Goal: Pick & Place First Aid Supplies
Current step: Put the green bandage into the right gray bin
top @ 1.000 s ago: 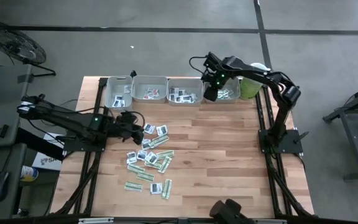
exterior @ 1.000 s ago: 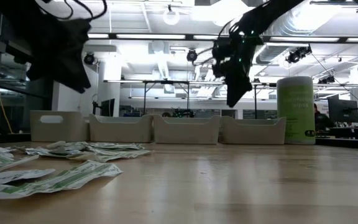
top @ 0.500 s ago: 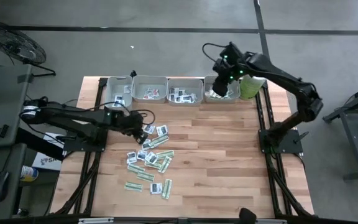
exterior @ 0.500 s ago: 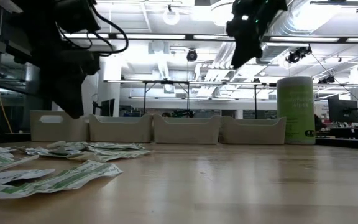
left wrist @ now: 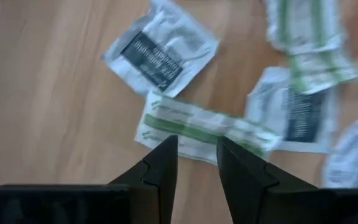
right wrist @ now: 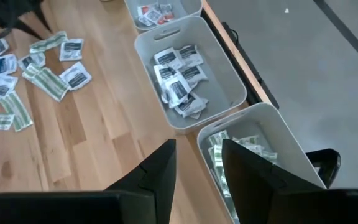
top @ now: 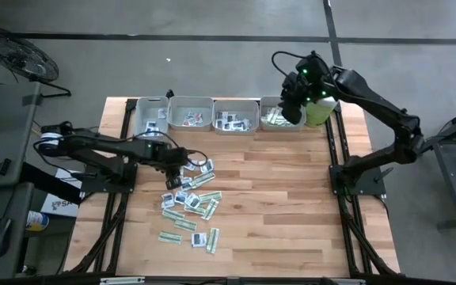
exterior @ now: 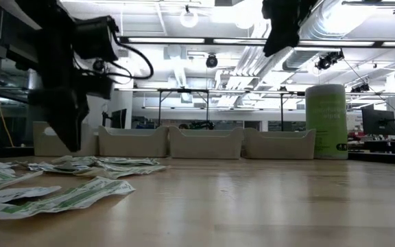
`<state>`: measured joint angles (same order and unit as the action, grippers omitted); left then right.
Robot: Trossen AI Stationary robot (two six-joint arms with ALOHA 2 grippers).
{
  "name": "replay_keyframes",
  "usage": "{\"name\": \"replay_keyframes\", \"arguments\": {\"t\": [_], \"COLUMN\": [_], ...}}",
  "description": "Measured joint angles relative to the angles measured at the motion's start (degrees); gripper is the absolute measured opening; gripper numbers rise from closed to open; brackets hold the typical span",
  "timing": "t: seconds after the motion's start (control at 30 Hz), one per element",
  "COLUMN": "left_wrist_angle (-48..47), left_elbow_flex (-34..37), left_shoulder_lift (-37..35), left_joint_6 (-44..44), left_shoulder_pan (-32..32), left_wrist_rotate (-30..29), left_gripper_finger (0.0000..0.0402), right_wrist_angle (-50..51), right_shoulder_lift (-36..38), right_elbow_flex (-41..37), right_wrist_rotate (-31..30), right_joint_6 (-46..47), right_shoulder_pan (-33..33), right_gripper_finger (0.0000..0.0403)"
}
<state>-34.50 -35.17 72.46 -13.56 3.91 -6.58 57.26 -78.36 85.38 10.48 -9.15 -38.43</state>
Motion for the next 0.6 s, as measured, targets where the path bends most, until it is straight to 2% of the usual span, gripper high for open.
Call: {"name": "replay_keyframes", "arguments": {"t": [0.23, 0.6], "left_wrist_angle": [0.48, 0.87], "left_elbow_flex": [0.01, 0.01], "left_shoulder_lift": [3.48, 3.53], "left_joint_6": [0.45, 9.69], "left_shoulder_pan": [0.01, 7.20], "left_wrist_rotate": [-6.41, 0.79], "left_gripper_finger": [0.0111, 0.0111], "right_wrist_angle": [1.45, 1.85], "right_shoulder_lift": [0.17, 0.17], "right_elbow_flex": [0.02, 0.02], "right_wrist_rotate": [-0.01, 0.00], "right_joint_6": [-0.60, -2.56], "right_shoulder_pan": [1.96, 3.36], "right_gripper_finger": [0.0124, 0.0124]}}
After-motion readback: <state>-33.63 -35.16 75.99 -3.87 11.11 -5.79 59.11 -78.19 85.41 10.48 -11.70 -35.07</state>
